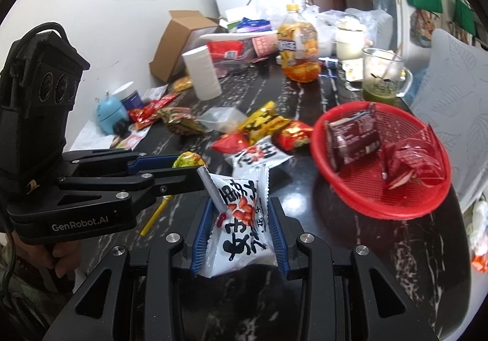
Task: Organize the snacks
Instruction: 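Carry the lollipop and white packet over the red basket and open both tools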
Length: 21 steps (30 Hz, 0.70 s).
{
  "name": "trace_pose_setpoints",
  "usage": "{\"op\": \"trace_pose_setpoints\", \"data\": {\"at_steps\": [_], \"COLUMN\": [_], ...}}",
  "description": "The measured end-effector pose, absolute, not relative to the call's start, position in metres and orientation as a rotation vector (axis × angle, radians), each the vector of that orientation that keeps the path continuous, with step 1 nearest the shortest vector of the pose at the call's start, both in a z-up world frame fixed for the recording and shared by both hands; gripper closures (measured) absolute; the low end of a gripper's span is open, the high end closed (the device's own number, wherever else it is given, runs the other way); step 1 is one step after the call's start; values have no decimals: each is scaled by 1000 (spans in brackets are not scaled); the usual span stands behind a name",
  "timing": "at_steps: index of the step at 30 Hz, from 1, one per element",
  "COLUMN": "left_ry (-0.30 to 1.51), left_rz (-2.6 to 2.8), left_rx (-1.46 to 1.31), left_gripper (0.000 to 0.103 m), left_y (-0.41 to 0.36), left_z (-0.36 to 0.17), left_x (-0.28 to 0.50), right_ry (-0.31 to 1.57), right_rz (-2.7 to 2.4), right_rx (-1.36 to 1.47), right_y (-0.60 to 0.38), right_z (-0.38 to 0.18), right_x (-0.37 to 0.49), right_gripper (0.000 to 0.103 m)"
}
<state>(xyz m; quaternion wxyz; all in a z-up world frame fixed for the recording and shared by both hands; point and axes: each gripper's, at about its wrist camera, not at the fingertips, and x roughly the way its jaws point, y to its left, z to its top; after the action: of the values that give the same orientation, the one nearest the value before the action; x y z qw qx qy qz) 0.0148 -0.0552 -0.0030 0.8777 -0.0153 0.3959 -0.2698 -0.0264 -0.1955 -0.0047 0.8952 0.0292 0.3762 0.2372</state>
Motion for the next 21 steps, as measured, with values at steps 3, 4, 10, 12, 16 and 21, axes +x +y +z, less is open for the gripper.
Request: {"op": "trace_pose_setpoints", "data": {"at_steps": [3, 4, 10, 12, 16, 21], "left_ry": [825, 822, 823, 827, 821, 814], "left_rz": [-583, -587, -648, -667, -692, -711], "left_rx": [-21, -15, 3, 17, 44, 80], "left_gripper": [80, 80, 80, 80, 80, 80], "left_y": [-66, -69, -95, -107, -125, -144], "left_z": [0, 1, 4, 3, 6, 7], "left_x": [24, 27, 44, 49, 56, 68], "right_ry": [773, 772, 757, 755, 755, 771], "right_rz": [468, 462, 403, 380, 340, 321], "right_rx": [82, 87, 115, 123, 138, 173], "right_y": [-209, -211, -239, -249, -266, -286], "right_z": [-3, -3, 1, 1, 0, -5], "right_x": [-20, -19, -8, -4, 1, 11], "right_gripper": [67, 67, 67, 67, 67, 67]}}
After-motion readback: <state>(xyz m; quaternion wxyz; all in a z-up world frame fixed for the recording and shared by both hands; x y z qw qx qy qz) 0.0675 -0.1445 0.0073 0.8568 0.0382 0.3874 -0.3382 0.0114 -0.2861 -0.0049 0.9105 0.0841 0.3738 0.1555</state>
